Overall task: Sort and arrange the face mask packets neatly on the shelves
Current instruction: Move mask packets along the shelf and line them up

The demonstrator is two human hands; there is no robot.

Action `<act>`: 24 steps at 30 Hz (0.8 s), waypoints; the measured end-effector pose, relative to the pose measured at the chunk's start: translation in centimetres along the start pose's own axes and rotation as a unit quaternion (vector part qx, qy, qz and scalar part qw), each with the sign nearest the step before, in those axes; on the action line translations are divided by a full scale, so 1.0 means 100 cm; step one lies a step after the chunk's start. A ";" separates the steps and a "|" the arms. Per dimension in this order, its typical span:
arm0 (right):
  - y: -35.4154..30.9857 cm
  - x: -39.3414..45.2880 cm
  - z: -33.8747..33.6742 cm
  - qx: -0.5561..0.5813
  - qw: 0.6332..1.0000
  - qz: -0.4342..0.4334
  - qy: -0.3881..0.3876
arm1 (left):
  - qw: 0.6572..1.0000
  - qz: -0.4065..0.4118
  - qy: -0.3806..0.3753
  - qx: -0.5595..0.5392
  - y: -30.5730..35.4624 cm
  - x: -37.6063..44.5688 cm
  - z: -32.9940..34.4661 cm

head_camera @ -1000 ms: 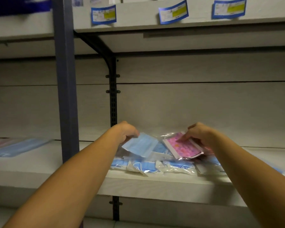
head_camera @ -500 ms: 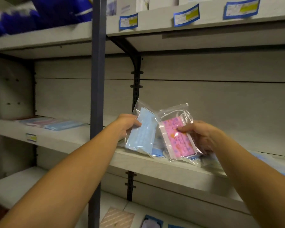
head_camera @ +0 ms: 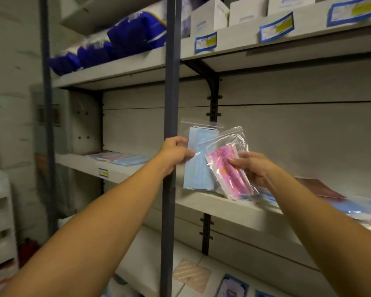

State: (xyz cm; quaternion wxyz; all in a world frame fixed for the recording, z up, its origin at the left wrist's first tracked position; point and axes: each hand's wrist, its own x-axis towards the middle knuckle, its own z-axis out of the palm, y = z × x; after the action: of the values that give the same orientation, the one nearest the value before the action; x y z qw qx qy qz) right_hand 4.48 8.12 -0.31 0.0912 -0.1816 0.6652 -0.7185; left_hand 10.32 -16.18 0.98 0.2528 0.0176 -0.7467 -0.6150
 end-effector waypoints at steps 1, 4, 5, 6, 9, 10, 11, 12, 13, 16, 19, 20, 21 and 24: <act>-0.001 0.000 0.007 -0.005 1.000 -0.005 0.002 | 1.000 0.002 0.002 0.004 -0.001 -0.002 -0.006; -0.007 0.004 0.029 0.008 1.000 -0.023 -0.003 | 1.000 0.013 0.016 0.004 -0.004 -0.012 -0.029; -0.008 0.006 0.038 0.015 0.999 -0.026 -0.011 | 1.000 0.020 0.020 0.002 -0.006 -0.014 -0.039; -0.008 0.007 0.048 0.018 0.999 -0.028 -0.020 | 0.999 0.025 0.024 -0.002 -0.007 -0.016 -0.049; -0.002 0.010 0.085 0.015 0.998 -0.029 -0.061 | 0.999 0.023 0.045 -0.002 -0.014 -0.018 -0.088; 0.000 0.011 0.096 0.017 0.997 -0.022 -0.073 | 0.998 0.017 0.054 -0.003 -0.016 -0.018 -0.102; 0.002 0.013 0.107 0.019 0.996 -0.014 -0.081 | 0.998 0.009 0.064 -0.006 -0.019 -0.017 -0.116; 0.004 0.015 0.117 0.021 0.996 -0.006 -0.084 | 0.997 -0.002 0.075 -0.009 -0.021 -0.017 -0.131; 0.005 0.018 0.125 0.023 0.996 0.001 -0.083 | 0.996 -0.013 0.087 -0.011 -0.024 -0.015 -0.145; 0.007 0.022 0.152 -0.015 0.998 -0.008 -0.067 | 0.992 -0.044 0.114 -0.013 -0.031 -0.011 -0.187; 0.010 0.023 0.181 -0.085 0.994 -0.019 -0.067 | 0.990 -0.057 0.128 -0.020 -0.038 -0.008 -0.225; 0.012 0.023 0.190 -0.099 0.992 -0.019 -0.070 | 0.990 -0.059 0.129 -0.020 -0.041 -0.008 -0.235; 0.013 0.024 0.200 -0.111 0.991 -0.018 -0.073 | 0.989 -0.062 0.130 -0.019 -0.044 -0.009 -0.245; 0.018 0.027 0.232 -0.138 0.988 -0.021 -0.071 | 0.989 -0.069 0.133 -0.007 -0.053 -0.013 -0.272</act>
State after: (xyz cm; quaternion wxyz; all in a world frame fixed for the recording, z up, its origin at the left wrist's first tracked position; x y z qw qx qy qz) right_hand 10.71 -14.51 -0.62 0.0978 -0.2570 0.7458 -0.6068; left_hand 20.80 -41.78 -1.29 0.3073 0.1493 -0.6990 -0.6282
